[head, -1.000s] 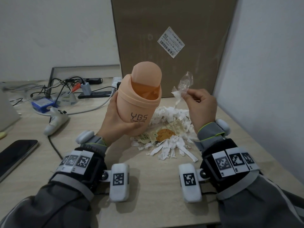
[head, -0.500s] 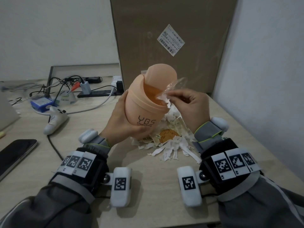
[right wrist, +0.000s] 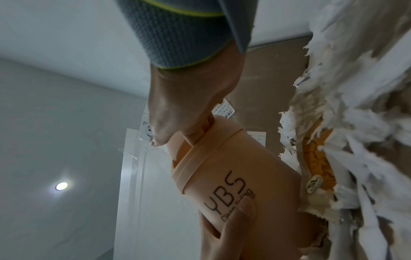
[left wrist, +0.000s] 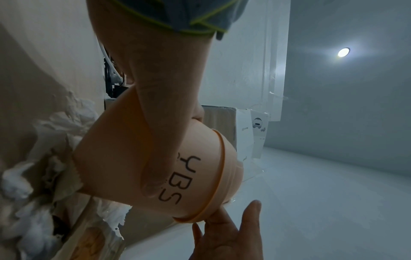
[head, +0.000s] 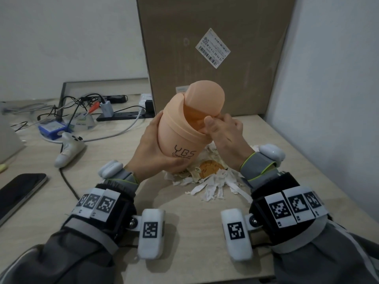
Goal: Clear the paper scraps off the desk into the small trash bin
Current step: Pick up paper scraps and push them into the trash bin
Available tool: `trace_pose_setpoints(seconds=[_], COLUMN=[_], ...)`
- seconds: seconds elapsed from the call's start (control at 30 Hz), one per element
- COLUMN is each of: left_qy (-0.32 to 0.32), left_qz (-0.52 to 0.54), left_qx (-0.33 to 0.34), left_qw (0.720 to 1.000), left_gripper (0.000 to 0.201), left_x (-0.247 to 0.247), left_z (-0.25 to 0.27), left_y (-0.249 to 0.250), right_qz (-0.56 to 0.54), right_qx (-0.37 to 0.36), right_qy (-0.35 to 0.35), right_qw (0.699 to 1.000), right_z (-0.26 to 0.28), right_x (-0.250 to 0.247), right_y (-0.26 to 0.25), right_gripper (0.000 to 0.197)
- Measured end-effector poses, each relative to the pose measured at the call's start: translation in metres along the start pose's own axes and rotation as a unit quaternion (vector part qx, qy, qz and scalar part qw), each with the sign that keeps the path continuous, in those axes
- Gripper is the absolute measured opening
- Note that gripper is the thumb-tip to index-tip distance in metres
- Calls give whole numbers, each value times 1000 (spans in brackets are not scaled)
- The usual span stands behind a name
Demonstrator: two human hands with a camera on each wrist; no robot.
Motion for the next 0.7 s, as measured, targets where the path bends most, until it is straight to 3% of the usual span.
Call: trace_pose_setpoints(seconds=[0.1, 0.2, 0.27, 0.4, 0.53, 0.6, 0.7], left_qy=[6, 15, 20, 19, 15, 18, 35], left_qz=[-3, 2, 6, 11, 8, 9, 28], left_qx=[1, 5, 6, 3, 7, 12, 8], left_qw=[1000, 1000, 1000, 1000, 1000, 1000, 999], left_gripper=[122, 117, 116, 118, 122, 121, 121], left_x=[0, 1, 1, 1, 1, 1, 1], left_z=[0, 0, 0, 0, -1, -2, -3], left_y=[2, 3, 4, 4, 1, -1, -4], right_qz=[-10, -61, -91, -119, -100, -131, -225], right_qx=[-35, -66, -74, -60, 5, -17, -7], right_qy=[44, 132, 153, 59, -29, -11, 72], right_qw=[998, 987, 981, 989, 995, 991, 972], right_z=[-3, -3, -2, -1, 1, 0, 0], right_x=[1, -3, -5, 1, 5, 4, -10], right_y=[4, 6, 5, 1, 0, 2, 5], right_gripper=[73, 65, 61, 59, 63, 64, 67])
Point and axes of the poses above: each hand's wrist, its own z-axis away from the middle knuckle, its own x-axis out of the palm, y = z × x, the point moved 1 cm from there along -z, towards the middle knuckle, and after that the axes turned 3 degrees about -z, right-handed, at the moved point
